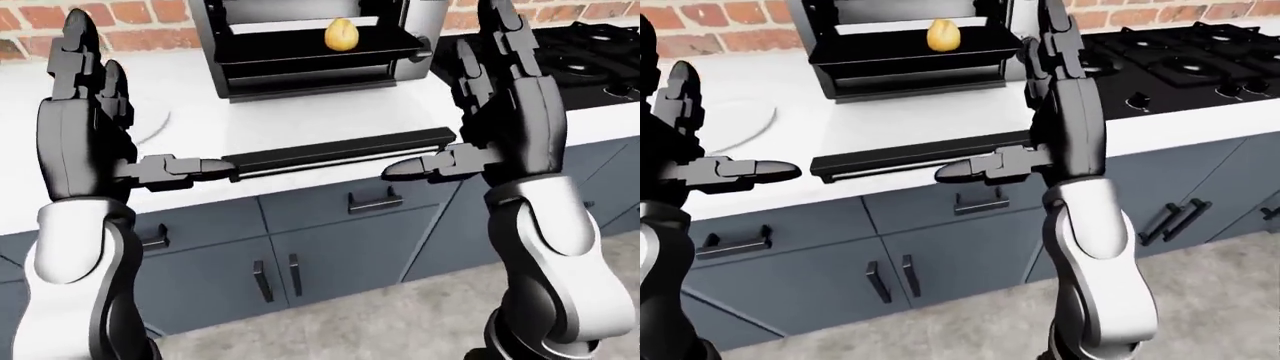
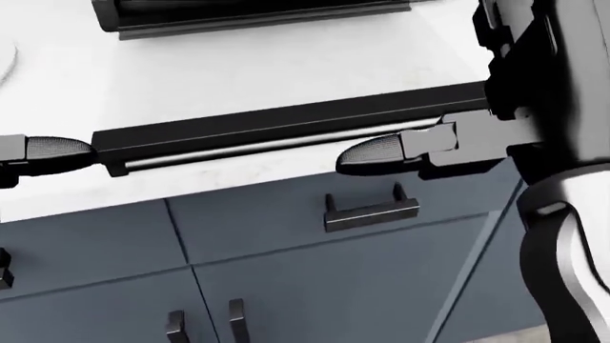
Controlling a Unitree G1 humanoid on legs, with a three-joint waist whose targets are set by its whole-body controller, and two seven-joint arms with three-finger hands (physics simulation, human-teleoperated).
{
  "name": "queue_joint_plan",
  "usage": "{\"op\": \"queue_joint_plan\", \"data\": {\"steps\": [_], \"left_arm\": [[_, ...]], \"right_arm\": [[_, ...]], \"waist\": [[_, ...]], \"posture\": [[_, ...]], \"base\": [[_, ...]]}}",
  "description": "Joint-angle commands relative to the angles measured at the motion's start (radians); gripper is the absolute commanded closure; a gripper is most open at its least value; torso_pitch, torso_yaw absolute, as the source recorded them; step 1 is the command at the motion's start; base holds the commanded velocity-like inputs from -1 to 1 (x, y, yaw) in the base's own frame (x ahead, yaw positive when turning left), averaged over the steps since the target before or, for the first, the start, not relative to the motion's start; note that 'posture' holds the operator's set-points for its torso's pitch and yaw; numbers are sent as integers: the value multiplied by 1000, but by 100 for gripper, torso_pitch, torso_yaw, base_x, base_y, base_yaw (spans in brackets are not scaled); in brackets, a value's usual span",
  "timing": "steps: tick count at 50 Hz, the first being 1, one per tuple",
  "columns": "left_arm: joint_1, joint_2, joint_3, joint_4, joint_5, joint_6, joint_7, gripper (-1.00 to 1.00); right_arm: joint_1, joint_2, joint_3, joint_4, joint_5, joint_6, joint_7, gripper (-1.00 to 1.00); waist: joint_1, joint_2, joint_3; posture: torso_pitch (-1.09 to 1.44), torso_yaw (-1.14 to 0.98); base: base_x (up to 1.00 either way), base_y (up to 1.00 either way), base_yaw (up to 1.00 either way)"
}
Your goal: Pick the bread from the tray and place it on the plate on the counter.
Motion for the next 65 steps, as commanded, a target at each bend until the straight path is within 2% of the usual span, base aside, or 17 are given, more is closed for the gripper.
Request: {"op": "queue_joint_plan", "data": {"steps": [1,6,12,15,17,19,22,27,30,31,37,44,47,48,49,58,65], "left_arm": [[-25,14,12,-35,0,-31,4,-100],[-22,22,24,-43,-10,-25,7,-100],[-24,26,23,-41,-13,-25,12,-100],[-26,28,21,-39,-13,-26,14,-100],[-27,27,21,-40,-13,-24,14,-100],[-27,28,18,-41,-11,-22,14,-100],[-28,27,14,-39,-8,-24,12,-100],[-28,24,15,-35,-6,-28,10,-100],[-29,22,12,-38,-5,-26,10,-100],[-28,22,10,-36,-4,-27,10,-100],[-32,20,6,-35,0,-26,10,-100],[-44,21,1,-35,5,-17,10,-100],[-49,24,3,-37,5,-10,7,-100],[-53,25,4,-37,3,-6,7,-100],[-56,27,3,-37,3,-5,6,-100],[-70,28,-3,-24,2,-8,8,-100],[-65,26,-8,-24,8,-13,8,-100]], "right_arm": [[-28,-14,-9,-34,-9,-36,-7,-100],[-39,-10,-11,-35,-5,-43,-10,-100],[-41,-12,-9,-31,-6,-48,-13,-100],[-37,-13,-12,-35,-5,-49,-11,-100],[-27,-14,-18,-38,-2,-53,-11,-100],[-30,-15,-20,-43,3,-46,-11,-100],[-26,-20,-24,-42,2,-42,-20,-100],[-30,-18,-30,-30,9,-48,-40,-100],[-31,-35,-30,-36,1,-38,-44,-100],[-33,-27,-40,-42,15,-39,-43,-100],[-41,-41,-51,-48,31,-33,-50,-100],[-40,-52,-65,-54,55,-40,-68,-100],[-40,-59,-69,-60,64,-36,-75,-100],[-41,-60,-69,-63,67,-33,-76,-100],[-44,-60,-72,-65,73,-28,-79,-100],[-61,-73,-60,-73,84,-10,-85,-100],[-52,-70,-69,-68,85,-19,-89,-100]], "waist": [[-1,9,-33],[-7,35,-36],[-9,9,-27],[-15,35,-2],[-13,90,-22],[-7,93,-19],[4,71,-25],[-3,26,23],[8,-40,-5],[2,-4,9],[-23,-18,-36],[-42,58,-11],[-45,159,-36],[-39,95,-13],[-44,111,-8],[-30,19,-5],[-23,-17,-12]], "posture": [[0,0],[0,0],[0,0],[0,0],[0,0],[0,0],[0,0],[0,0],[0,0],[0,0],[0,0],[0,0],[0,0],[0,0],[0,0],[0,0],[0,0]], "base": [[0,0,0],[0,0,26],[0,0,68],[0,0,68],[0,0,69],[0,0,68],[0,0,64],[0,0,0],[0,0,0],[0,0,0],[1,22,0],[8,27,0],[11,26,0],[13,27,0],[14,27,0],[14,24,0],[12,1,0]]}}
